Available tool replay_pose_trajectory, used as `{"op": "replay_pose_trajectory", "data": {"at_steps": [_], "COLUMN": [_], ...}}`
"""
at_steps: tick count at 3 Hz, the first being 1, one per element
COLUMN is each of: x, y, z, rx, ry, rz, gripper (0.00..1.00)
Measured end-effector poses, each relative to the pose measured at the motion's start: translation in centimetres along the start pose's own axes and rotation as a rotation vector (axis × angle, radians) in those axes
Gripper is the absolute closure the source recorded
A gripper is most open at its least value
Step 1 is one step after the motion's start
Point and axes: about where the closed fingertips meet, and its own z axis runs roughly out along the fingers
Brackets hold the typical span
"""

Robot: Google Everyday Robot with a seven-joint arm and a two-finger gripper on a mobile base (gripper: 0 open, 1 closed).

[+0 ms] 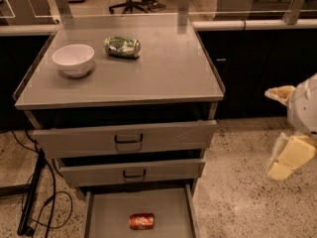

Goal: Pick coke can from bottom drawer and place on counter

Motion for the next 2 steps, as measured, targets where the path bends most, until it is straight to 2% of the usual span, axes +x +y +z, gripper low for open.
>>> {"op": "replay_pose_trajectory", "data": {"at_steps": [1,2], "x": [2.1,2.7], "y": [1.7,2.3], "z": [4.5,9.0], "rx": [0.011,0.045], "ry": [-0.102,-0.153], "rz": [0.058,0.105], "gripper": [0.00,0.00]}}
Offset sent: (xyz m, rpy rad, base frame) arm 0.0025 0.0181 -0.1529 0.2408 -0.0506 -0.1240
